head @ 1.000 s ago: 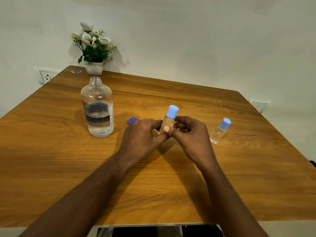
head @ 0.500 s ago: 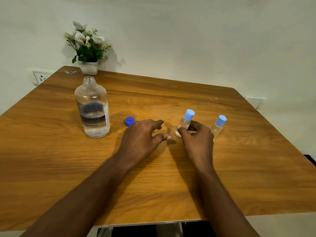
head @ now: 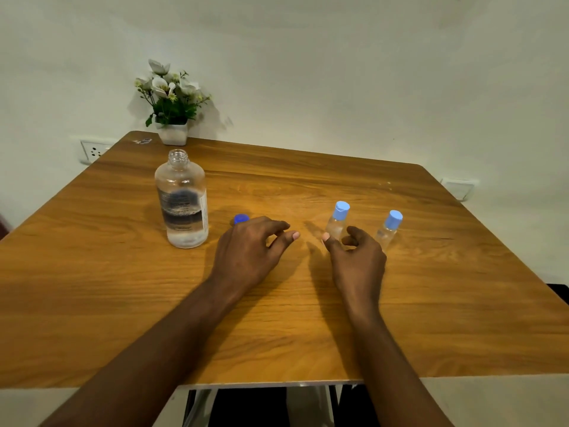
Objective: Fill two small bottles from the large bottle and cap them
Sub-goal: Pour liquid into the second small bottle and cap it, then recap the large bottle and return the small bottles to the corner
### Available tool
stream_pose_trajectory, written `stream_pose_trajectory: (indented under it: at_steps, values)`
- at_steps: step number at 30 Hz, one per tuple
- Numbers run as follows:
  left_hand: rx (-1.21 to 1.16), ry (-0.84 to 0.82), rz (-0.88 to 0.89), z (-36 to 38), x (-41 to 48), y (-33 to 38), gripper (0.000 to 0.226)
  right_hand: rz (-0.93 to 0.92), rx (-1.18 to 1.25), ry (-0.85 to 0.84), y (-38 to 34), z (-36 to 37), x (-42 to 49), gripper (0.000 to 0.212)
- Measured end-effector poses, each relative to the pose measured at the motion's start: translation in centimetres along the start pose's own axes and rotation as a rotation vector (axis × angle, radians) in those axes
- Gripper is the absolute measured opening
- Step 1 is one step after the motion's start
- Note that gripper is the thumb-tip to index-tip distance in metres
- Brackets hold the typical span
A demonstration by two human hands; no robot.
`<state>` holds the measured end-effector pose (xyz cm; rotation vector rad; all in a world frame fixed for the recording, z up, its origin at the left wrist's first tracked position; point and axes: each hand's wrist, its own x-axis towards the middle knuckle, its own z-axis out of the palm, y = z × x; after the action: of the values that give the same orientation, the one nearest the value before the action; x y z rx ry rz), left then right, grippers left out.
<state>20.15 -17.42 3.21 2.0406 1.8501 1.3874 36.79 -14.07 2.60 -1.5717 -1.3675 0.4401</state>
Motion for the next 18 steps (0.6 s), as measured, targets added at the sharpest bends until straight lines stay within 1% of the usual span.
stream_pose_trajectory:
  at_steps: [2,3,5,6,9,11,14,18]
  values:
    - [-0.035,0.069,-0.024,-1.1,-1.1,0.0,0.029,0.004,0.085,0.025,0.1,-0.4,-1.3,0.029]
    - [-0.059,0.105,-0.046,-1.8,-1.8,-0.1,0.029,-0.007,0.125,0.003,0.1,-0.5,-1.8,0.020]
    - [-0.116,0.172,-0.114,-3.2,-3.0,-0.7,0.026,-0.056,0.183,-0.103,-0.3,-0.1,-2.5,0.008]
    - [-0.136,0.205,-0.158,-4.0,-3.5,-1.1,0.023,-0.082,0.195,-0.176,-0.8,0.3,-2.7,0.006]
    - [-0.156,0.300,-0.283,-6.2,-4.6,-2.7,0.018,-0.160,0.169,-0.404,-3.1,2.3,-2.0,0.016]
    - [-0.144,0.339,-0.351,-7.4,-4.8,-3.8,0.018,-0.211,0.124,-0.500,-4.8,3.9,-1.2,0.026]
    - [-0.115,0.372,-0.434,-8.8,-4.9,-5.6,0.020,-0.214,0.056,-0.577,-6.5,6.3,-0.2,0.043]
    - [-0.085,0.369,-0.475,-9.1,-4.6,-7.0,0.030,-0.173,-0.043,-0.638,-6.9,8.9,0.6,0.057]
